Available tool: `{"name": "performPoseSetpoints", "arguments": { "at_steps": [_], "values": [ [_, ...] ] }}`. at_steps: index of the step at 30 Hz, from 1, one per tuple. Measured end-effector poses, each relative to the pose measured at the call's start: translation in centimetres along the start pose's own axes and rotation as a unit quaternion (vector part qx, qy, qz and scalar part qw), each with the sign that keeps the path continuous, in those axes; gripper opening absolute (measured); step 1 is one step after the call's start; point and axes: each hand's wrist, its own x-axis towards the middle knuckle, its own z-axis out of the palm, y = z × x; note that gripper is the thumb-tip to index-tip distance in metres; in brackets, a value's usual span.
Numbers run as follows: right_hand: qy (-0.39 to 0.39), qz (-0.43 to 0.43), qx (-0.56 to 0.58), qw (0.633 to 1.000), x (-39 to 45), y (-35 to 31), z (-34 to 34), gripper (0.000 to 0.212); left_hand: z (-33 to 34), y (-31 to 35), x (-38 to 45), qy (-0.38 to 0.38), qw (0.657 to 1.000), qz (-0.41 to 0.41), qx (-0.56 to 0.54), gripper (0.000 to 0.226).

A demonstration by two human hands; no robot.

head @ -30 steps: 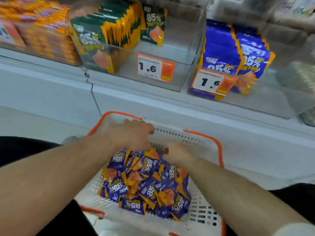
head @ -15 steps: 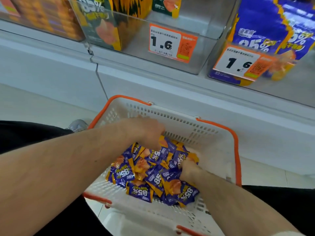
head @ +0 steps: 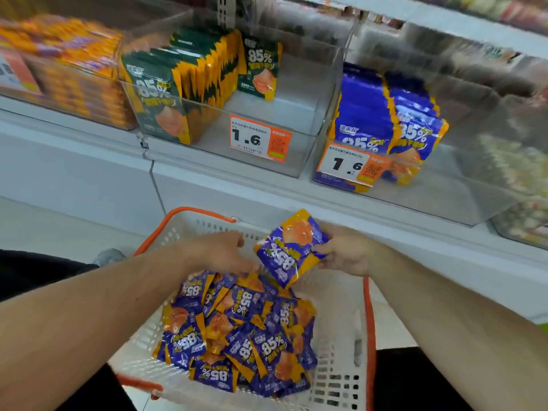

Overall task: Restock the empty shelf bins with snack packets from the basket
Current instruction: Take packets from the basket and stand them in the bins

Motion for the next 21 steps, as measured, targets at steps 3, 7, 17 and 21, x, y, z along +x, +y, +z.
{"name": "performPoseSetpoints", "arguments": {
  "at_steps": [3, 7, 17, 21],
  "values": [
    [0.0, -0.024, 0.127, 0.992, -2.0, -1.6, -0.7, 0.028, 0.0, 0.8, -0.2, 0.068, 0.985, 0.024, -0.159, 0.062],
    [-0.01, -0.058, 0.212, 0.975, -4.1, -3.1, -0.3, 0.03, -0.2, 3.7, -0.9, 0.154, 0.924, 0.097, -0.336, 0.026],
    [0.309, -0.262, -0.228, 0.885, -11.7, -7.3, -3.5, 0.034, -4.1, 10.6, -2.0, 0.282, 0.921, 0.235, -0.129, 0.017],
    [0.245, -0.301, -0.256, 0.885, -12.7, -8.8, -4.9, 0.027, -5.7, 15.6, -3.1, 0.288, 0.915, 0.282, 0.003, 0.019]
  ]
}}
